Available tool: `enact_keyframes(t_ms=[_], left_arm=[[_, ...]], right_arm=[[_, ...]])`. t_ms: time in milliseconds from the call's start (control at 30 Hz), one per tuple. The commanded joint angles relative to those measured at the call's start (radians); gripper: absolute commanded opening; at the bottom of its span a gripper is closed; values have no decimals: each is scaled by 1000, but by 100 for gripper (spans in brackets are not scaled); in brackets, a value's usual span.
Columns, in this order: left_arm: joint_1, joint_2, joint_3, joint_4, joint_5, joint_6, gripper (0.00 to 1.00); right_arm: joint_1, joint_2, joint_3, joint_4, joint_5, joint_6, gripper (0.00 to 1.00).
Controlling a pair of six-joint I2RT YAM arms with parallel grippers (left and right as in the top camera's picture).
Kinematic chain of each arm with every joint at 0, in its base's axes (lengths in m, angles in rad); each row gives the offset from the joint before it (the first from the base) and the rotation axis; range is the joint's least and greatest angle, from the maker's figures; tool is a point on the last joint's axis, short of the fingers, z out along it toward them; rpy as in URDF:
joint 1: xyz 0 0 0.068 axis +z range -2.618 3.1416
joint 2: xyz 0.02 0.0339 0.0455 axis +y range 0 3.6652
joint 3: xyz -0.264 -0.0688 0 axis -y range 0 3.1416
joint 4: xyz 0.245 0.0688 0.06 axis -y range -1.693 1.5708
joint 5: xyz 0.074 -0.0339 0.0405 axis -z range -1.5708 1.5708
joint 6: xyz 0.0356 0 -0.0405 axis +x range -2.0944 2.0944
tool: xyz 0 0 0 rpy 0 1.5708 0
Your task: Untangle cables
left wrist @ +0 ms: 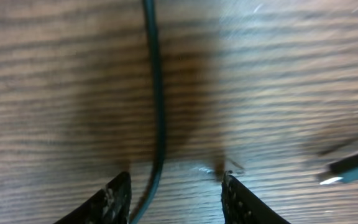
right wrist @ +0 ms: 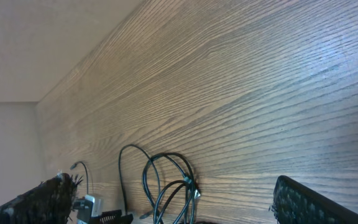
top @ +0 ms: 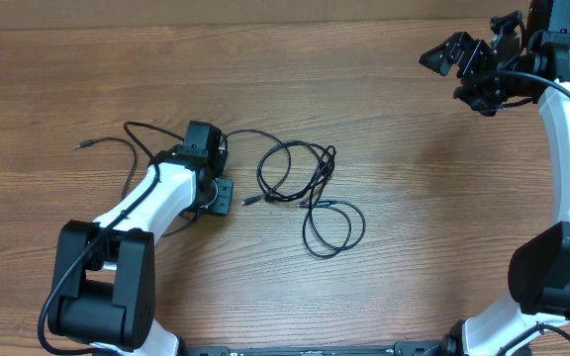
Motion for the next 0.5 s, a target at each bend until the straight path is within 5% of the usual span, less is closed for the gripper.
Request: enact_keyframes(t_ms=[0, 100, 367, 467], left_arm=[[-2, -2, -49, 28, -94, 7, 45], [0, -2, -81, 62, -100, 8, 45], [18, -2, -97, 79, -44, 7, 4], [19, -2, -96, 84, -42, 8, 4]], right_arm=[[-1, -32, 9, 4, 7, -10, 100], [-1, -32, 9, 4, 7, -10, 100], [-1, -32, 9, 4, 7, -10, 100], [-1, -32, 9, 4, 7, -10, 100]])
